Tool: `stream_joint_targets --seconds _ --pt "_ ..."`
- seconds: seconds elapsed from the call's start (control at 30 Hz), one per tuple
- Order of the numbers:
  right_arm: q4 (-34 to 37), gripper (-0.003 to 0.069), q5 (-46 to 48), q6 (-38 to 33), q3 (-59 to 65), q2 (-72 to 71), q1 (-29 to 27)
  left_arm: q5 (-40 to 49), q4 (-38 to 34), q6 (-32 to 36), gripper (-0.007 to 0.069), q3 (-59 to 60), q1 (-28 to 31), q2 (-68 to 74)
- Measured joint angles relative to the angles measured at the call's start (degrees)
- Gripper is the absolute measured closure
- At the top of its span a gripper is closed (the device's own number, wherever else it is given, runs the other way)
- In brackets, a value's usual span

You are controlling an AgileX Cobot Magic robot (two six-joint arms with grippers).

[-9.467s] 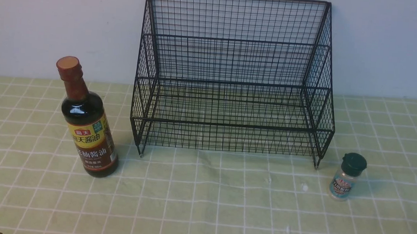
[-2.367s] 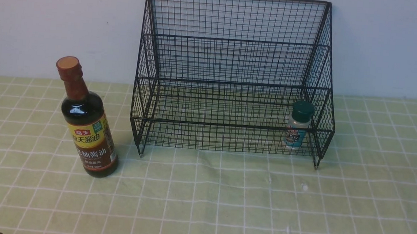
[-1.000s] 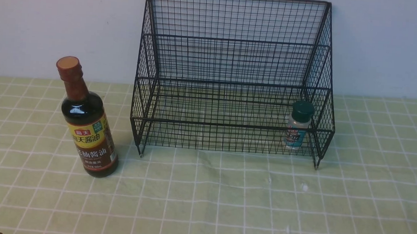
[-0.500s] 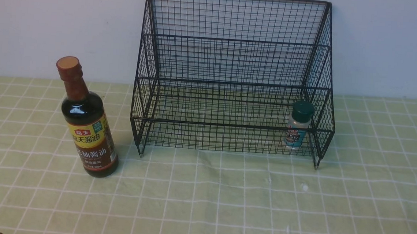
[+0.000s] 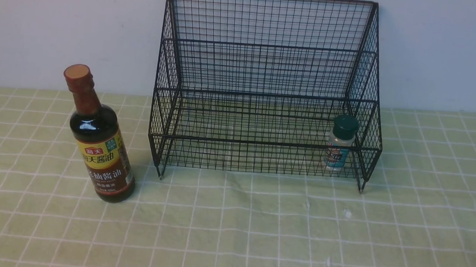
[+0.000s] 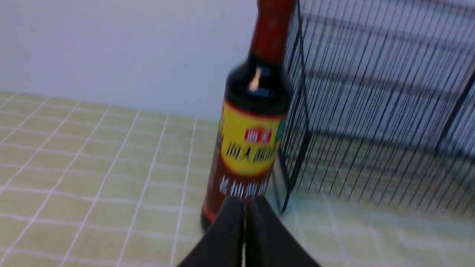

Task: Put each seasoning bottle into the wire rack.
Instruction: Use the left arm to grab the condiment bottle closest to it

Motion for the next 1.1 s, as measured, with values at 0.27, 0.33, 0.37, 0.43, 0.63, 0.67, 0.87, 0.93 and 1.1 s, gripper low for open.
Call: stream_joint_targets --seconds 0.27,0.33,0.37,0.43,0.63,0.67,0.87,0.93,1.1 --pt "0.0 0.0673 0.0 0.0 0.0 0.0 0.0 -19.41 -16.77 -1.63 0.0631 -6.46 0.0 0.34" --pt "0.0 0.0673 0.0 0.0 0.0 0.0 0.0 -18.63 -16.2 -0.17 0.0631 -10.67 0.0 2.3" --pt "0.0 0.0673 0.0 0.0 0.0 0.0 0.0 -16.55 -15.07 1.58 0.0631 -14.7 0.0 5.51" --pt "0.0 0.0673 0.05 0.0 0.0 0.0 0.0 -7.79 -13.29 4.5 0.0631 -21.62 0.0 12.72" --pt "0.0 0.0673 0.05 1.08 0.0 0.0 0.0 22.01 -8.77 8.98 0.0631 -40.37 0.0 35.87" --pt "0.0 0.0673 0.05 1.15 0.0 0.0 0.0 29.09 -6.86 9.37 0.0631 -46.04 0.0 41.67" --pt "0.0 0.0673 0.05 1.14 0.0 0.0 0.0 51.11 3.75 8.97 0.0631 -64.82 0.0 62.67" --pt "0.0 0.0673 0.05 1.2 0.0 0.0 0.0 59.1 8.14 6.89 0.0631 -74.57 0.0 71.5" --pt "0.0 0.0673 0.05 1.2 0.0 0.0 0.0 64.91 11.33 6.05 0.0631 -84.51 0.0 78.18"
